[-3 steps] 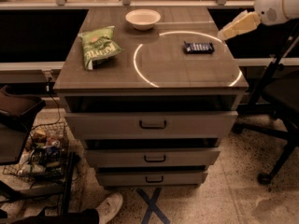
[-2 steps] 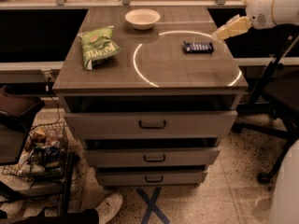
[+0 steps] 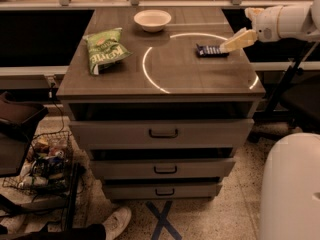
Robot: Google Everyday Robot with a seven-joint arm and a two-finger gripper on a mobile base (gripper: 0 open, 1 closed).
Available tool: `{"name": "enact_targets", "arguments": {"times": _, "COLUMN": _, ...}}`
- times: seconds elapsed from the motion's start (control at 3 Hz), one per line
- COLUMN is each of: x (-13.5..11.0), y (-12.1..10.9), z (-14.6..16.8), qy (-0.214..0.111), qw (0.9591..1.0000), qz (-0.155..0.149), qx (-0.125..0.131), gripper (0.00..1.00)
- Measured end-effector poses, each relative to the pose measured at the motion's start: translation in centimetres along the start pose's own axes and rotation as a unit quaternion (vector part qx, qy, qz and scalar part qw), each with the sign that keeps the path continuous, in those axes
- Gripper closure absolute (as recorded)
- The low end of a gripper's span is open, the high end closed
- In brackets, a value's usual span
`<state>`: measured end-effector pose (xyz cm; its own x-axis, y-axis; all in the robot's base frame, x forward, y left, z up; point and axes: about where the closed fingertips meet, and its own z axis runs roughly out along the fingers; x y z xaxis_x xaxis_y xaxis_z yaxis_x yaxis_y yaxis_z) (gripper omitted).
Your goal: Place rxbar blueberry into paper bowl
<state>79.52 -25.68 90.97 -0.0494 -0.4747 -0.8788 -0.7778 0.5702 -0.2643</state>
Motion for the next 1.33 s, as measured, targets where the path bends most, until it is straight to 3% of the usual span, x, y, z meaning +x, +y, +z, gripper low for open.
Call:
{"name": "enact_targets", "arguments": {"times": 0.67, "x": 3.3, "y": 2.8, "z": 3.1, "qy": -0.003, "qw": 0.9971, "qz": 0.015, "qx": -0.074, "gripper": 0.0}}
{"name": "enact_targets", "arguments": {"times": 1.0, "x": 4.8, "y": 4.1, "z": 3.9, "qy": 0.003, "qw": 0.9944, "qz": 0.027, "qx": -0.102, "gripper": 0.0}}
{"name": "enact_targets", "arguments": {"times": 1.33, "x": 6.1, "y": 4.6, "z": 5.1, "qy": 0.016, "qw": 0.9922, "qz": 0.051, "qx": -0.113, "gripper": 0.04}}
